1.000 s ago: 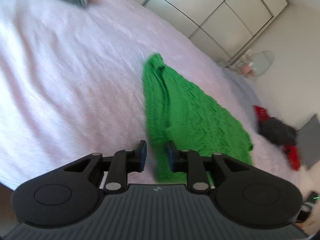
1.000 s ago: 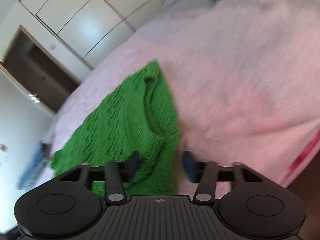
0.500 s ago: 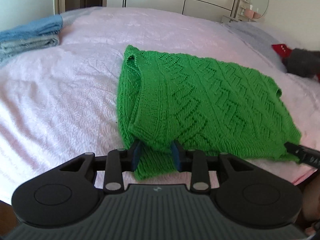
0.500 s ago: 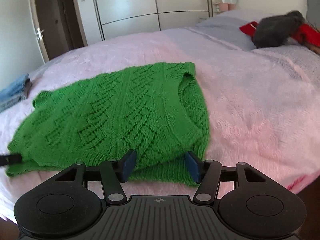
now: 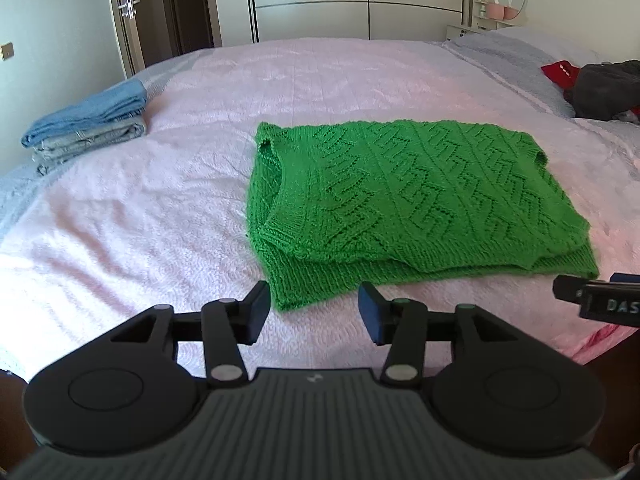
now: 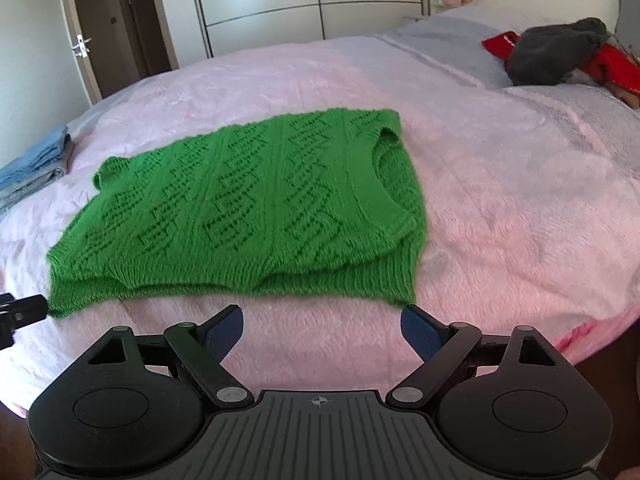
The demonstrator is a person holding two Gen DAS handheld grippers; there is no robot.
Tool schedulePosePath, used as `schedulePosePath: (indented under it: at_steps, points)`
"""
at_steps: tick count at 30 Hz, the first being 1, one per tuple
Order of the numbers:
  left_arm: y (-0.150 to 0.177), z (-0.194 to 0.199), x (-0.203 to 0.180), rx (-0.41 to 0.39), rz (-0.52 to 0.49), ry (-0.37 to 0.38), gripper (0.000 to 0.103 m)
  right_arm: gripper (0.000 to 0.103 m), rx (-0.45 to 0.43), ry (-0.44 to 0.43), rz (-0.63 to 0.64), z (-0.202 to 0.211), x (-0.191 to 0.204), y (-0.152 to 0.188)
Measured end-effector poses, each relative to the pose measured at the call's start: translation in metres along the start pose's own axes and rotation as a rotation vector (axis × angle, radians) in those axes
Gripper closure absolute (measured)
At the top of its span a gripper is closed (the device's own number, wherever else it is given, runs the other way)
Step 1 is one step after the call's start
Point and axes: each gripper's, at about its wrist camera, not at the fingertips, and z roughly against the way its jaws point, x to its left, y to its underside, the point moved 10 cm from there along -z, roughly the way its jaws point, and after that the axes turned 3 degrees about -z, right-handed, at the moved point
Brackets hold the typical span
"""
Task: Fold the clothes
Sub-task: 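Move both open grippers to the folded edge of the green vest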
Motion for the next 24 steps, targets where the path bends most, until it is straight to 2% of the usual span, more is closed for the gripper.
schedulePosePath:
  at_steps: [9,17,19,21,24]
  points:
    - [0.007,0.023,0.003,-0.03,0.01,-0.011,0.056,0.014,-0.016,-0.006,0.022,0.021,0.005,0.005]
    - [0.002,0.045,0.007,-0.08,0.034,0.011,0.054,0.014,-0.042,-0.002,0.056,0.04,0.015,0.004]
    - [-0.003,0.051,0.008,-0.108,0.053,0.047,0.053,0.014,-0.05,0.0,0.063,0.045,0.015,0.001]
    - [-0.009,0.058,0.009,-0.138,0.074,0.085,0.048,0.014,-0.063,-0.005,0.067,0.049,0.015,-0.001]
    - [-0.017,0.058,0.006,-0.16,0.085,0.126,0.048,0.014,-0.072,0.0,0.046,0.051,0.005,-0.002]
